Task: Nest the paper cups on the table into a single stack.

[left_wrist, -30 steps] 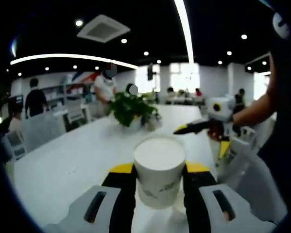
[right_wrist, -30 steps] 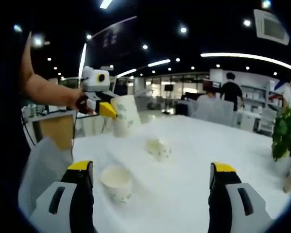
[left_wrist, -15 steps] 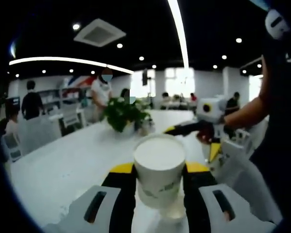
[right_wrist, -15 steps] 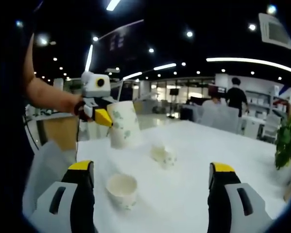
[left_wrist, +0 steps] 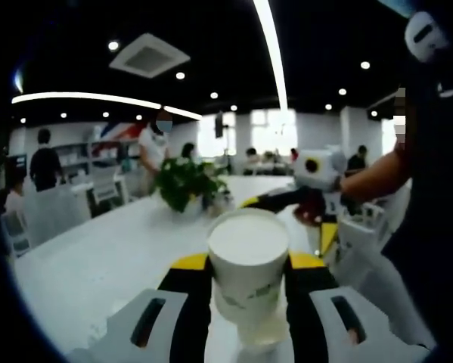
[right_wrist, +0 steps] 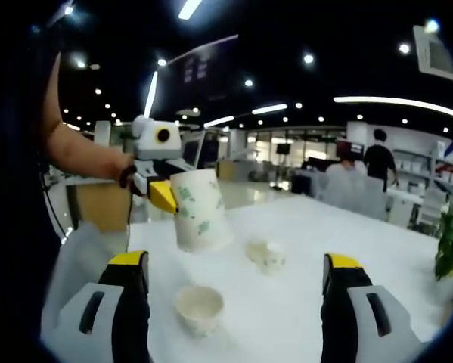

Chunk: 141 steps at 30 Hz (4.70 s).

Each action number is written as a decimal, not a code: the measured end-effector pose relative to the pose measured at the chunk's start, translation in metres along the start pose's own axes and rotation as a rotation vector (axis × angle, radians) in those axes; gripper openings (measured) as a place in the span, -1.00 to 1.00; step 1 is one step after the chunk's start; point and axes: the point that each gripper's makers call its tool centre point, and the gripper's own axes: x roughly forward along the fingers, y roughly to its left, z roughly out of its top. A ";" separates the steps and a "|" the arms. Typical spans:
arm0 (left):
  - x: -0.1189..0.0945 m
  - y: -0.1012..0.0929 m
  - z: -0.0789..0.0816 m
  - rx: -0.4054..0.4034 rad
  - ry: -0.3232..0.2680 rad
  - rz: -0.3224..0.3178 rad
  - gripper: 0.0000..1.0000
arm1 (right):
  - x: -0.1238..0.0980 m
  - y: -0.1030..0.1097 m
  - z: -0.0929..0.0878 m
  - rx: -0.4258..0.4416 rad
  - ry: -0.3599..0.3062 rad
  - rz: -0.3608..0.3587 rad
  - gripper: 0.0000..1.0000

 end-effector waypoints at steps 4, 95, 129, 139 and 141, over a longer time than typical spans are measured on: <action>-0.005 -0.004 0.009 -0.015 -0.052 0.003 -0.27 | 0.001 0.003 0.007 0.013 -0.006 0.016 0.77; -0.034 -0.014 0.007 -0.111 -0.020 0.080 0.98 | -0.006 0.086 0.105 0.194 0.004 0.480 -1.00; -0.111 0.004 -0.050 -0.072 0.015 0.449 0.98 | -0.001 0.057 0.104 -0.090 0.574 0.380 -1.00; -0.116 0.002 -0.065 -0.088 0.046 0.427 0.98 | 0.004 0.056 0.097 -0.204 0.799 0.415 -1.00; -0.116 0.004 -0.067 -0.095 0.052 0.431 0.98 | 0.005 0.059 0.094 -0.205 0.842 0.437 -1.00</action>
